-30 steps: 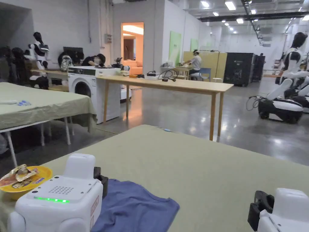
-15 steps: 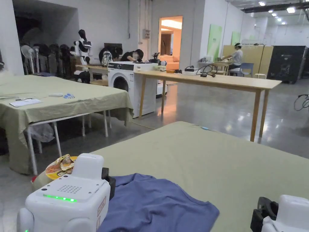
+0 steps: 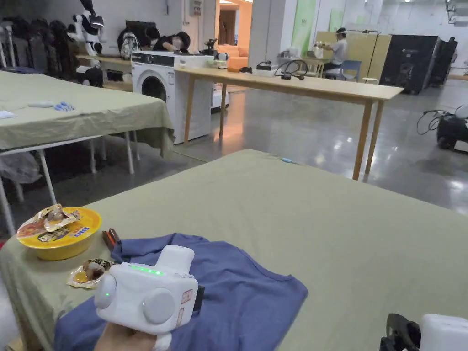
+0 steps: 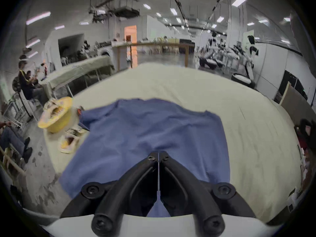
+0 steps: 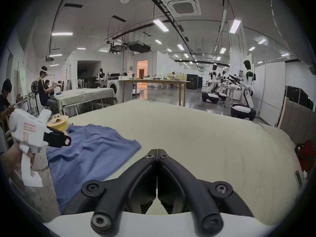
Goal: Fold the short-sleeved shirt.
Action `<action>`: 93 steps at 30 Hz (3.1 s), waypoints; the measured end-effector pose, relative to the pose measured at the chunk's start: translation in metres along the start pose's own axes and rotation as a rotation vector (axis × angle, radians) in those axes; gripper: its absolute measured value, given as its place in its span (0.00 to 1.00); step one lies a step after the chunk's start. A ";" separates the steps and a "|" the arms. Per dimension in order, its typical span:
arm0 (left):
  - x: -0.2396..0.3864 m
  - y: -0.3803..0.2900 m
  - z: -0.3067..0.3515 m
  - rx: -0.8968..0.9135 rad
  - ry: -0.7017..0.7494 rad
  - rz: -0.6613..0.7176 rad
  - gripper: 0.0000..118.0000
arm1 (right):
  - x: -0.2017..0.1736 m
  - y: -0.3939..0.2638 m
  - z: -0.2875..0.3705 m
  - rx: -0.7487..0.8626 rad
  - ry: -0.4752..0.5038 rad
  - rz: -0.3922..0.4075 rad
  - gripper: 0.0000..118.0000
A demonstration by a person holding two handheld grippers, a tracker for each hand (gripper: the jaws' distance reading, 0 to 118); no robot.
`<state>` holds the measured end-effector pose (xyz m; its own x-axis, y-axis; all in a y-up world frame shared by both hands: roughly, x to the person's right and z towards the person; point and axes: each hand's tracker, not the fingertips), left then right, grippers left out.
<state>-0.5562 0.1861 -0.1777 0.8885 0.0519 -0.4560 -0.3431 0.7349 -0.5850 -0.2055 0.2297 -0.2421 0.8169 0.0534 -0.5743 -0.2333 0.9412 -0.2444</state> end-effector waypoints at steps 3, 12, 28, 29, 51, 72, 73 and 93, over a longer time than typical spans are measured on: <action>0.003 0.004 -0.032 -0.093 -0.068 -0.002 0.00 | 0.008 -0.011 0.001 -0.026 -0.023 0.000 0.01; 0.024 0.003 -0.074 -0.226 -0.004 -0.064 0.96 | 0.028 -0.027 0.004 -0.077 -0.079 -0.009 0.01; 0.063 0.039 -0.017 -0.088 -0.021 -0.180 0.00 | 0.091 -0.043 0.086 -0.083 -0.197 -0.036 0.01; 0.075 0.046 -0.009 -0.073 -0.038 -0.214 0.00 | 0.098 -0.043 0.094 -0.079 -0.215 -0.043 0.01; 0.525 0.044 0.074 -0.038 -0.792 -0.572 0.00 | 0.218 -0.072 0.208 -0.073 -0.559 -0.201 0.01; 0.337 -0.025 0.102 0.269 -0.522 -0.313 0.00 | 0.221 -0.085 0.195 -0.090 -0.536 -0.211 0.01; 0.306 -0.031 0.115 0.329 -0.486 -0.269 0.00 | 0.215 -0.085 0.195 -0.078 -0.532 -0.199 0.01; 0.167 0.000 0.058 0.114 -0.226 -0.142 0.00 | 0.181 -0.072 0.173 -0.043 -0.503 -0.170 0.01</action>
<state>-0.3905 0.2343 -0.2146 0.9751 0.0831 -0.2058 -0.1851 0.8161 -0.5475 0.0504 0.2291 -0.1932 0.9946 0.0650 -0.0807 -0.0887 0.9367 -0.3388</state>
